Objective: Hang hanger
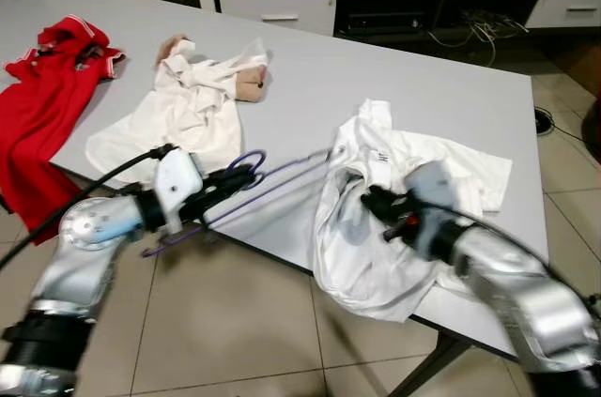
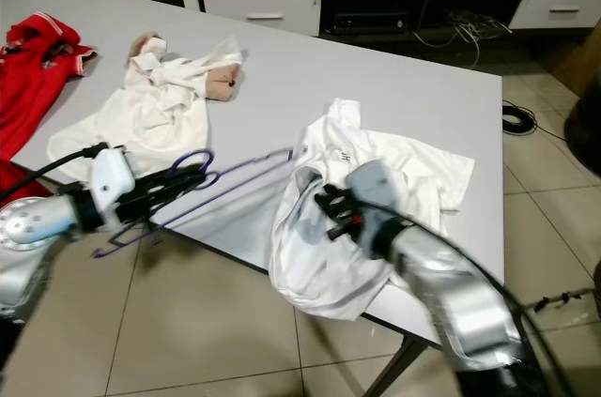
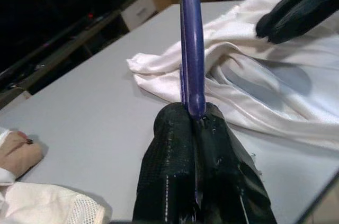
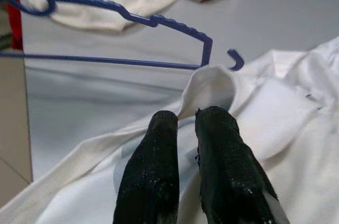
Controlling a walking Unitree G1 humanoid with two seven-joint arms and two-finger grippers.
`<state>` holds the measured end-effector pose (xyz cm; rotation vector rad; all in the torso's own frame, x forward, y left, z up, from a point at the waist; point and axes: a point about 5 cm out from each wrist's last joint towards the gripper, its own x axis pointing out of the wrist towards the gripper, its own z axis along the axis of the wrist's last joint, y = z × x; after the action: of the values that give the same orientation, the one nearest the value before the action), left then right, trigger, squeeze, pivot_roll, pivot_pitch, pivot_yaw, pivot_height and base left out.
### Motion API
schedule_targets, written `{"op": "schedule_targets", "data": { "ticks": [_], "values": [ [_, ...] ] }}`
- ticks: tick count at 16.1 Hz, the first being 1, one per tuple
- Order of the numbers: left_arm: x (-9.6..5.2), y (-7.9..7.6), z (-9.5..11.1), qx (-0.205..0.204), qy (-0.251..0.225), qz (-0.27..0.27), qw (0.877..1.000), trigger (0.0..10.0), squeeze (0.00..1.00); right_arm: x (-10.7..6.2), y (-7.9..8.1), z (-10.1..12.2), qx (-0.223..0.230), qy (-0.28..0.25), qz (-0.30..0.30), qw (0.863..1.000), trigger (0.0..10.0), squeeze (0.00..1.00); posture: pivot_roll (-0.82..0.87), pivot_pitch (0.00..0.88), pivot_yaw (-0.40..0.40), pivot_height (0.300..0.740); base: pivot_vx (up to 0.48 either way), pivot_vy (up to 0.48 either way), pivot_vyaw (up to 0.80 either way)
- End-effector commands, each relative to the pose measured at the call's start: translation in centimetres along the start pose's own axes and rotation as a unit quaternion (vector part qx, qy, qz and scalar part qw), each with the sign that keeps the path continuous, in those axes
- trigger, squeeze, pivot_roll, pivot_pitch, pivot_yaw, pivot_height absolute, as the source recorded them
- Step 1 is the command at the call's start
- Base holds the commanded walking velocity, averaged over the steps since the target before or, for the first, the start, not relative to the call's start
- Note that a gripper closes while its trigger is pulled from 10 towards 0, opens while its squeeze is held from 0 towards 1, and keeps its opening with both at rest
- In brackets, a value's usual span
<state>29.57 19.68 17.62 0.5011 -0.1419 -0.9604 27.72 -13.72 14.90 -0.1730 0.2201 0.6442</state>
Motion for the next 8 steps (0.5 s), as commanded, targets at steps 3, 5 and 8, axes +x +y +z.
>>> {"op": "schedule_targets", "data": {
  "ticks": [3,5,8],
  "values": [
    [-1.1,-0.1,0.8,0.031,0.011,-0.037,0.999,10.0,0.00,1.6,0.3,0.8,-0.034,0.012,-0.011,0.999,10.0,0.00,0.00,0.074,-0.008,0.740,0.000,0.000,0.00],
    [-2.2,0.1,1.6,0.059,0.025,-0.053,0.997,10.0,0.00,2.8,-0.4,0.5,-0.050,0.037,-0.058,0.996,10.0,0.00,0.01,0.077,-0.015,0.740,0.000,0.000,0.00],
    [-3.1,0.5,2.1,0.075,0.037,-0.050,0.995,10.0,0.00,3.8,-0.9,-0.6,-0.082,0.084,-0.110,0.987,10.0,0.00,0.03,0.079,-0.019,0.740,0.000,0.000,0.00]
  ]
}}
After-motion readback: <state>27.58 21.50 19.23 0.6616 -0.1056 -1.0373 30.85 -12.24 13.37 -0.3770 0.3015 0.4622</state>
